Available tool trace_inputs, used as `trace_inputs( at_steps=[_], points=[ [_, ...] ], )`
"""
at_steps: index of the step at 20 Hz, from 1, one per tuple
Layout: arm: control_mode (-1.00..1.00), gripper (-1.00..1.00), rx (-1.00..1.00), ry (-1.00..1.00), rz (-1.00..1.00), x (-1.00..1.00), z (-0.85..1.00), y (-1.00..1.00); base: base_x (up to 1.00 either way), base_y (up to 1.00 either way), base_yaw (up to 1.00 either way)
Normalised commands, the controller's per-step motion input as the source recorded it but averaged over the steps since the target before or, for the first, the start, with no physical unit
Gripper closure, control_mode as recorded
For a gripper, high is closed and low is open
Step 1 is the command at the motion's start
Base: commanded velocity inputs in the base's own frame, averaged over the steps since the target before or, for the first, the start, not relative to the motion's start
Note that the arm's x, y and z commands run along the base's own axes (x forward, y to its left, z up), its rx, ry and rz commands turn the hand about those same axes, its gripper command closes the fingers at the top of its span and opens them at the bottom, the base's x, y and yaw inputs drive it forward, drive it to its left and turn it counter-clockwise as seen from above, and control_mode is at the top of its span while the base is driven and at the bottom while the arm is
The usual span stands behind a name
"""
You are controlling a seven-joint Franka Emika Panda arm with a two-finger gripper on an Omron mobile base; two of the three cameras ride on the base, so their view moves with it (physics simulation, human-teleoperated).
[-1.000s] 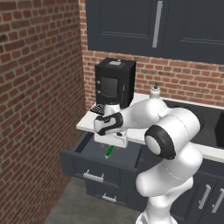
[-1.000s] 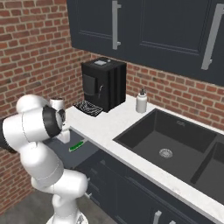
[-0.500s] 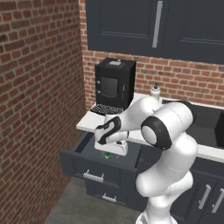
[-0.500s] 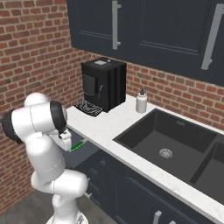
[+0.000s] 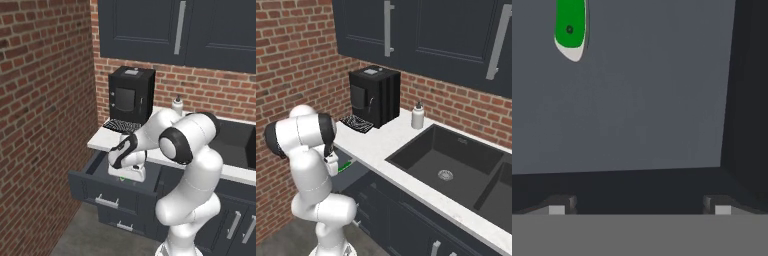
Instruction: Pick up the knife from the drawer and place it on the cutting board. Then place the meat from the plate to the cutting board.
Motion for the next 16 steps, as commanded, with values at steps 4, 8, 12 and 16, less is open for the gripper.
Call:
trace_inputs(
  at_steps=[4,8,12,16],
  points=[
    [-1.0,-1.0,0.0,0.05,0.0,0.0,-0.12,0.04,0.0,0.0,0.0],
    [-1.0,-1.0,0.0,0.05,0.0,-0.18,-0.13,0.14,0.0,0.0,0.0],
    [-1.0,-1.0,0.01,0.02,0.0,-0.43,-0.13,0.23,0.0,0.0,0.0],
    [-1.0,-1.0,0.06,0.09,0.0,-0.62,-0.08,0.26,0.0,0.0,0.0]
  ],
)
